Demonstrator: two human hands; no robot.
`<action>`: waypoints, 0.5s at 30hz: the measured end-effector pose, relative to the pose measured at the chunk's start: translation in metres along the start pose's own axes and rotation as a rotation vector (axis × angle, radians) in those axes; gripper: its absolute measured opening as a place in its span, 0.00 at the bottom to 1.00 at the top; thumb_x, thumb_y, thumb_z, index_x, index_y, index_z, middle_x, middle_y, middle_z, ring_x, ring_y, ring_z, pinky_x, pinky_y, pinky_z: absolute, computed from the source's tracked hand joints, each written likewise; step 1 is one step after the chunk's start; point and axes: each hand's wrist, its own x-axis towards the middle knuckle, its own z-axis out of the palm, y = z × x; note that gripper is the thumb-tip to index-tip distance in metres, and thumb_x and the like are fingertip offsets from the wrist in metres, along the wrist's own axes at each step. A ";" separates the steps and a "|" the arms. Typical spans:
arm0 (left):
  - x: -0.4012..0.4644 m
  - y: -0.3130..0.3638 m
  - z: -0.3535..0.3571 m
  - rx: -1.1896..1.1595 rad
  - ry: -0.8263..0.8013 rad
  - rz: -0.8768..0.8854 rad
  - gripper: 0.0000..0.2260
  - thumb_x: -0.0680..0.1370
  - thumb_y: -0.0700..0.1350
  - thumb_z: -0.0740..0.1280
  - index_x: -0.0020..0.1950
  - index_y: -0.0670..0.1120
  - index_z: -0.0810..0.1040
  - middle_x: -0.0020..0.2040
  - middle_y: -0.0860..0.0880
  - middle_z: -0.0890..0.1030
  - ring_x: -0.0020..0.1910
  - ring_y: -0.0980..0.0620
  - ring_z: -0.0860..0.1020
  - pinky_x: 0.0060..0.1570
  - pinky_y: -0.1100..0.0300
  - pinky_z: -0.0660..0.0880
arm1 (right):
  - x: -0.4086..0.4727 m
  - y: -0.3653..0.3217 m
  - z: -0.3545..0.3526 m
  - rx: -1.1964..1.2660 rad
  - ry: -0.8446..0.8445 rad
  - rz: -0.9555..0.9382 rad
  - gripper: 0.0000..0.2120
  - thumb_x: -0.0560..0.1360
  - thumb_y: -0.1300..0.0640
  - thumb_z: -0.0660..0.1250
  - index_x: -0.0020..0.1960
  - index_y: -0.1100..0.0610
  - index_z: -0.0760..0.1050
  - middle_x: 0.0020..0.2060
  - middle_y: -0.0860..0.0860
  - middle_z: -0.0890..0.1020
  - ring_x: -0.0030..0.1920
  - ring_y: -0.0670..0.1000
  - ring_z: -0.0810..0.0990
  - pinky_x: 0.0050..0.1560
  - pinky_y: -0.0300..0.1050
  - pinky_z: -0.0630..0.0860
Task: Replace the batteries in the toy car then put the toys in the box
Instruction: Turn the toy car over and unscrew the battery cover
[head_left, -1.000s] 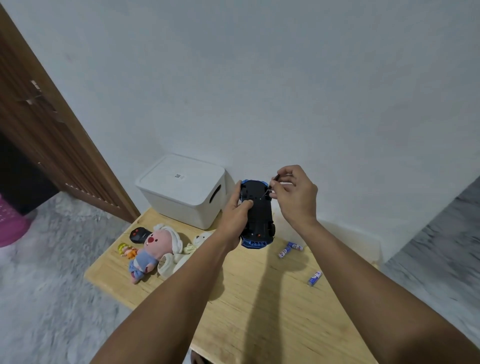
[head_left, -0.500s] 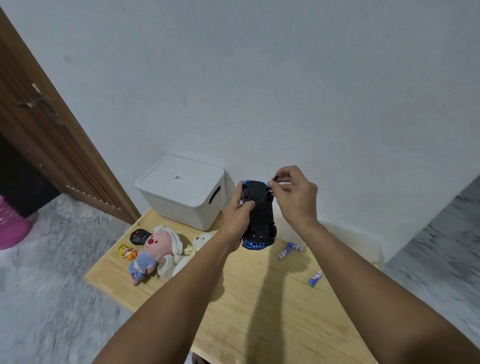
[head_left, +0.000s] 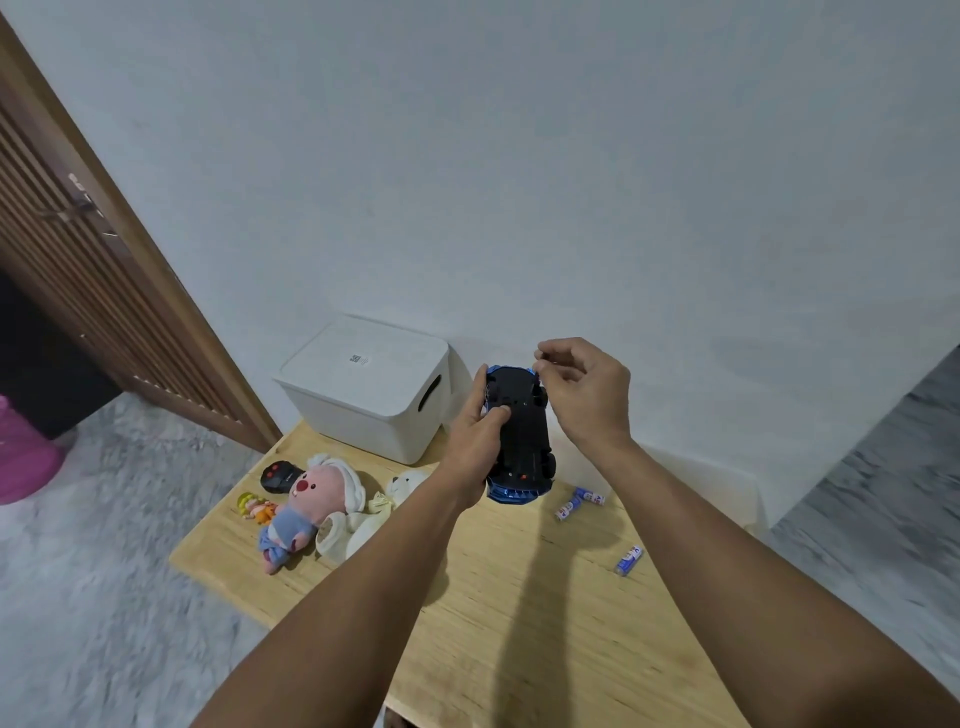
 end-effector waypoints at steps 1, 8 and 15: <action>0.000 0.001 0.000 -0.004 0.000 0.002 0.26 0.81 0.42 0.59 0.74 0.66 0.61 0.58 0.51 0.79 0.55 0.44 0.80 0.54 0.47 0.80 | 0.000 -0.001 0.000 0.002 0.008 -0.001 0.07 0.72 0.64 0.72 0.49 0.57 0.82 0.42 0.48 0.84 0.42 0.45 0.83 0.47 0.35 0.80; 0.000 0.000 -0.002 -0.012 0.011 -0.005 0.27 0.80 0.41 0.59 0.74 0.65 0.62 0.57 0.50 0.80 0.54 0.43 0.81 0.53 0.45 0.80 | 0.002 -0.004 0.002 -0.021 0.012 0.018 0.08 0.73 0.66 0.71 0.50 0.58 0.83 0.41 0.48 0.84 0.38 0.39 0.82 0.44 0.29 0.77; 0.003 0.001 -0.003 -0.033 0.011 0.016 0.26 0.81 0.40 0.58 0.74 0.63 0.62 0.55 0.52 0.80 0.51 0.45 0.82 0.46 0.52 0.82 | 0.000 -0.009 0.003 0.040 0.030 0.023 0.08 0.70 0.63 0.75 0.49 0.57 0.84 0.40 0.48 0.84 0.38 0.37 0.80 0.40 0.26 0.75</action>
